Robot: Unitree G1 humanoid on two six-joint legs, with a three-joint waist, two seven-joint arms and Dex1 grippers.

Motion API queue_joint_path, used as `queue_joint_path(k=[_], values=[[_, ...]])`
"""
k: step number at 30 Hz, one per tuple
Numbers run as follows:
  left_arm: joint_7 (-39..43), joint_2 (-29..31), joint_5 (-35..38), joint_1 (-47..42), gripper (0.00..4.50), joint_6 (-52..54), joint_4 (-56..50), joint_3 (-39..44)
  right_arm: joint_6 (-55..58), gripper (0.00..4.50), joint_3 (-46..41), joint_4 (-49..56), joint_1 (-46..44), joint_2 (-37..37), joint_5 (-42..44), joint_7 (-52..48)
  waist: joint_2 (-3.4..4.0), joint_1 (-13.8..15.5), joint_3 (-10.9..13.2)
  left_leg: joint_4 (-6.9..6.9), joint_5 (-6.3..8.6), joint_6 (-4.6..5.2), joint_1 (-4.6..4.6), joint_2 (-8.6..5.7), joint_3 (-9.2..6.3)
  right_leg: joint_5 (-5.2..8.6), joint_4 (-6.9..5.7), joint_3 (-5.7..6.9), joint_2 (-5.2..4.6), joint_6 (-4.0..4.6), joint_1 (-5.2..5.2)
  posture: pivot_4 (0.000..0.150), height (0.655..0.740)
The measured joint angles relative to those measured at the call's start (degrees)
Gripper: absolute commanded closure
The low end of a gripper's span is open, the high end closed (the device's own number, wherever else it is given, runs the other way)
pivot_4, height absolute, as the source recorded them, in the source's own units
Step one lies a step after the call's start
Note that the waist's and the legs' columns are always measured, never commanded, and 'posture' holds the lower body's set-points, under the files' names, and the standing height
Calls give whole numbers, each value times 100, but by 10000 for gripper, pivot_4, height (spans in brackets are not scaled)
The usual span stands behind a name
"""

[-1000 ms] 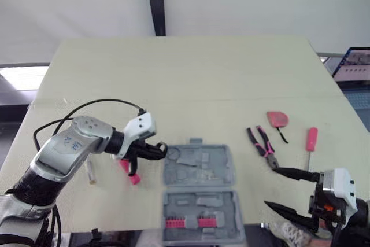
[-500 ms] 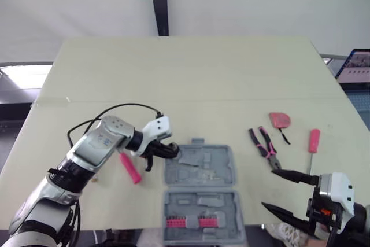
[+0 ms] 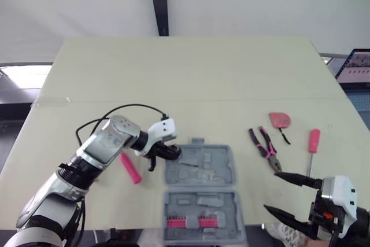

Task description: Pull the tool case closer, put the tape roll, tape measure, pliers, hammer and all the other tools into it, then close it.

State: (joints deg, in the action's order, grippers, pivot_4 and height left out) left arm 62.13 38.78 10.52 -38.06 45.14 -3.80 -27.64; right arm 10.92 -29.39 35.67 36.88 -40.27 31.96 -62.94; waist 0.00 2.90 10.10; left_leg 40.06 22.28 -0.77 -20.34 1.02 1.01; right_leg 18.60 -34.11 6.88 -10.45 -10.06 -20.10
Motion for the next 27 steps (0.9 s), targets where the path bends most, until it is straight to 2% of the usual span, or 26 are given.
queue_joint_path(k=[20,21,23,25,26,27], values=[[1,-104,-222,6,44503,33,10,-56,-81,0,-43,0,56,0,2,-1,0,0,0,0,0,0,0,0,0,0,0,0,0,0,0,1500,7400],[5,-118,-224,6,37408,33,13,-56,-81,0,-43,0,56,-1,2,-1,0,1,0,0,0,0,0,0,0,0,0,0,0,0,0,1500,7400],[10,-135,-225,6,29260,34,15,-55,-81,0,-43,0,56,-1,2,-1,0,2,0,0,0,0,0,0,0,0,0,0,0,0,0,1500,7400],[-5,-143,-256,6,18739,47,15,-55,-81,0,-43,0,56,-1,2,-1,0,0,0,0,0,0,0,0,0,0,0,0,0,0,0,1500,7400],[-15,-146,-270,5,14537,68,14,-55,-81,0,-43,0,57,-1,3,-1,0,0,0,0,0,0,0,0,0,0,0,0,0,0,0,1500,7400],[-19,-145,-274,5,14537,105,12,-54,-81,0,-44,0,57,-1,3,-1,0,0,0,0,0,0,0,0,0,0,0,0,0,0,0,1500,7400]])
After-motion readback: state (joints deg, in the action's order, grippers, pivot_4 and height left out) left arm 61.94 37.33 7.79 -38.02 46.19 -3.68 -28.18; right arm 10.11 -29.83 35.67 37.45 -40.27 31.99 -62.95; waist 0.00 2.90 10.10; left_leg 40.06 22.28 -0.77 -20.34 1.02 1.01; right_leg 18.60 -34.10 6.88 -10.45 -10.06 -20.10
